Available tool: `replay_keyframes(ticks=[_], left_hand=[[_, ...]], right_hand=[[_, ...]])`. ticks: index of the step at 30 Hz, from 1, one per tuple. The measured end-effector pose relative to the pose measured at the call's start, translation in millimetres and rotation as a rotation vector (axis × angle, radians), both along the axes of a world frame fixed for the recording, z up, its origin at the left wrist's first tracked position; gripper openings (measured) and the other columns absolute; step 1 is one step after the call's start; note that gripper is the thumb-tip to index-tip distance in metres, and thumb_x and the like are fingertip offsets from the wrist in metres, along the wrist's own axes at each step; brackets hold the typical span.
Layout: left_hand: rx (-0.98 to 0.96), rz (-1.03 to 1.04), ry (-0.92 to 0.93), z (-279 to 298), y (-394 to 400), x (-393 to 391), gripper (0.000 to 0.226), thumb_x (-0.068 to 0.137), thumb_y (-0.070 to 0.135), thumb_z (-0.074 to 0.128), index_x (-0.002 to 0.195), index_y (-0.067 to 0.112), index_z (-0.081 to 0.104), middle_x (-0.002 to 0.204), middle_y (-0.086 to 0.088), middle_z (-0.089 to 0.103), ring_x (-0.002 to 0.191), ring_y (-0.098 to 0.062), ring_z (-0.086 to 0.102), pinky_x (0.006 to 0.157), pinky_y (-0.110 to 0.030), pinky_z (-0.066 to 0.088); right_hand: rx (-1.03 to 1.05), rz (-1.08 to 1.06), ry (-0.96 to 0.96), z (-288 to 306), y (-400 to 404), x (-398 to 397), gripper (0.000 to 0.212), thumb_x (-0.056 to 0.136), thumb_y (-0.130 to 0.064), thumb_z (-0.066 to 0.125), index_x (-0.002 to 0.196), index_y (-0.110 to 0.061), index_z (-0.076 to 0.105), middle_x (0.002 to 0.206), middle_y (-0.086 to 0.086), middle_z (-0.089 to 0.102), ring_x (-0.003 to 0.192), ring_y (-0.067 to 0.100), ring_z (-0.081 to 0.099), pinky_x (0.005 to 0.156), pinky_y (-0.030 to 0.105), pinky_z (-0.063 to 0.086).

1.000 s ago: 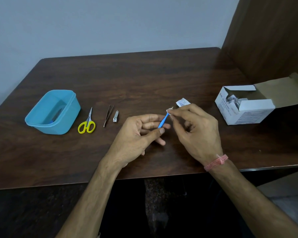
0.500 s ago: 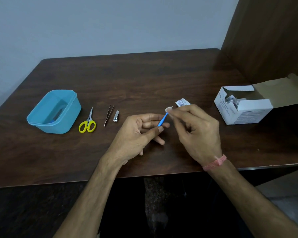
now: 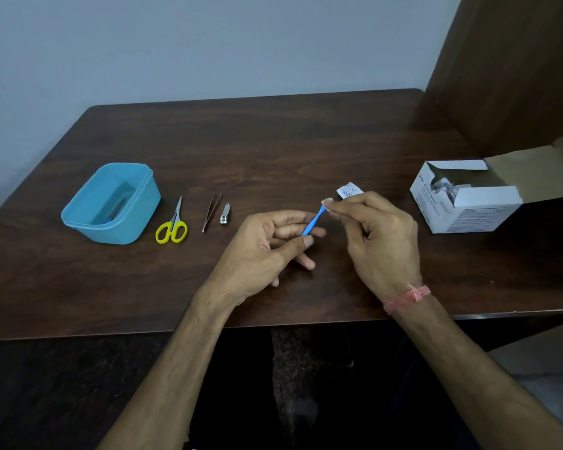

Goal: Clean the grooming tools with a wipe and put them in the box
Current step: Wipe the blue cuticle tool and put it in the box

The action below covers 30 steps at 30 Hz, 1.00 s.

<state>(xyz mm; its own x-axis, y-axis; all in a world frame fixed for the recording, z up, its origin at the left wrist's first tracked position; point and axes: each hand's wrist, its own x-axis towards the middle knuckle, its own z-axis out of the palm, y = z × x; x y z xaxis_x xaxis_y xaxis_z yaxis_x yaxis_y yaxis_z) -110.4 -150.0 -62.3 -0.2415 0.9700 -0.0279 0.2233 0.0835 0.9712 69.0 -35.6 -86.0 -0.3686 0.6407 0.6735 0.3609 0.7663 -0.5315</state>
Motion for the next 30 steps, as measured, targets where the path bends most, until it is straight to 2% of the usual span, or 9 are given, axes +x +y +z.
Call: replay_keyframes(ticks=[4, 14, 18, 21, 23, 25, 27, 30], left_hand=[[-0.003, -0.007, 0.005, 0.5, -0.6, 0.4, 0.033, 0.109, 0.011, 0.071, 0.136, 0.028, 0.071, 0.122, 0.015, 0.083, 0.086, -0.019, 0.085, 0.037, -0.02, 0.039], [0.001, -0.002, 0.012, -1.9, -0.2, 0.2, 0.036, 0.11, 0.011, 0.07, 0.143, 0.024, 0.07, 0.123, 0.016, 0.083, 0.087, -0.019, 0.085, 0.037, -0.02, 0.039], [0.008, 0.0, 0.005, -2.1, -0.5, 1.2, 0.036, 0.109, 0.01, 0.07, 0.142, 0.024, 0.07, 0.123, 0.017, 0.083, 0.086, -0.017, 0.085, 0.036, -0.019, 0.039], [0.004, 0.003, 0.001, -2.1, -0.3, 0.4, 0.037, 0.109, 0.01, 0.07, 0.144, 0.022, 0.069, 0.123, 0.017, 0.083, 0.086, -0.017, 0.085, 0.035, -0.019, 0.039], [0.005, 0.001, -0.004, -1.8, -0.6, 0.1, 0.036, 0.109, 0.01, 0.07, 0.144, 0.022, 0.07, 0.123, 0.016, 0.083, 0.085, -0.018, 0.085, 0.035, -0.019, 0.038], [0.006, 0.0, -0.002, -1.8, -0.3, -0.1, 0.035, 0.109, 0.01, 0.07, 0.142, 0.022, 0.071, 0.122, 0.016, 0.083, 0.085, -0.018, 0.085, 0.035, -0.019, 0.038], [0.006, 0.0, 0.006, -1.9, -0.1, 0.1, 0.035, 0.109, 0.01, 0.07, 0.142, 0.023, 0.071, 0.122, 0.016, 0.083, 0.086, -0.018, 0.085, 0.035, -0.019, 0.038], [0.006, 0.005, 0.006, -1.3, 0.2, 0.5, 0.035, 0.109, 0.01, 0.071, 0.141, 0.023, 0.071, 0.122, 0.016, 0.083, 0.085, -0.018, 0.085, 0.035, -0.019, 0.038]], right_hand=[[0.021, 0.055, -0.056, 2.0, -4.2, 1.0, 0.034, 0.1, 0.004, 0.073, 0.121, -0.02, 0.086, 0.109, -0.01, 0.078, 0.093, 0.012, 0.076, 0.078, 0.041, 0.064], [0.051, -0.032, -0.026, 7.4, -3.3, 0.5, 0.032, 0.1, 0.003, 0.075, 0.119, -0.02, 0.087, 0.107, -0.007, 0.077, 0.096, 0.02, 0.073, 0.081, 0.044, 0.063], [0.063, -0.009, -0.037, 7.0, -5.8, -0.3, 0.034, 0.099, 0.005, 0.074, 0.117, -0.021, 0.087, 0.108, -0.008, 0.077, 0.096, 0.016, 0.072, 0.08, 0.036, 0.061], [0.063, -0.04, -0.035, 6.9, -4.1, -0.7, 0.032, 0.099, 0.003, 0.075, 0.117, -0.021, 0.087, 0.108, -0.007, 0.077, 0.093, 0.017, 0.072, 0.076, 0.037, 0.061], [0.073, -0.021, -0.049, 6.0, -4.6, -0.8, 0.033, 0.099, 0.003, 0.075, 0.117, -0.021, 0.087, 0.107, -0.007, 0.077, 0.096, 0.018, 0.073, 0.079, 0.037, 0.061], [0.069, -0.002, -0.05, 5.7, -5.2, -0.8, 0.034, 0.099, 0.004, 0.074, 0.116, -0.021, 0.087, 0.107, -0.008, 0.077, 0.097, 0.015, 0.073, 0.081, 0.033, 0.06], [0.037, -0.018, -0.009, 6.9, -3.3, -0.6, 0.031, 0.1, 0.002, 0.075, 0.115, -0.021, 0.088, 0.107, -0.008, 0.077, 0.092, 0.011, 0.072, 0.076, 0.031, 0.059], [0.034, 0.009, -0.019, 5.9, -3.8, -0.5, 0.031, 0.099, 0.003, 0.074, 0.116, -0.02, 0.087, 0.108, -0.007, 0.077, 0.094, 0.013, 0.075, 0.078, 0.036, 0.062]])
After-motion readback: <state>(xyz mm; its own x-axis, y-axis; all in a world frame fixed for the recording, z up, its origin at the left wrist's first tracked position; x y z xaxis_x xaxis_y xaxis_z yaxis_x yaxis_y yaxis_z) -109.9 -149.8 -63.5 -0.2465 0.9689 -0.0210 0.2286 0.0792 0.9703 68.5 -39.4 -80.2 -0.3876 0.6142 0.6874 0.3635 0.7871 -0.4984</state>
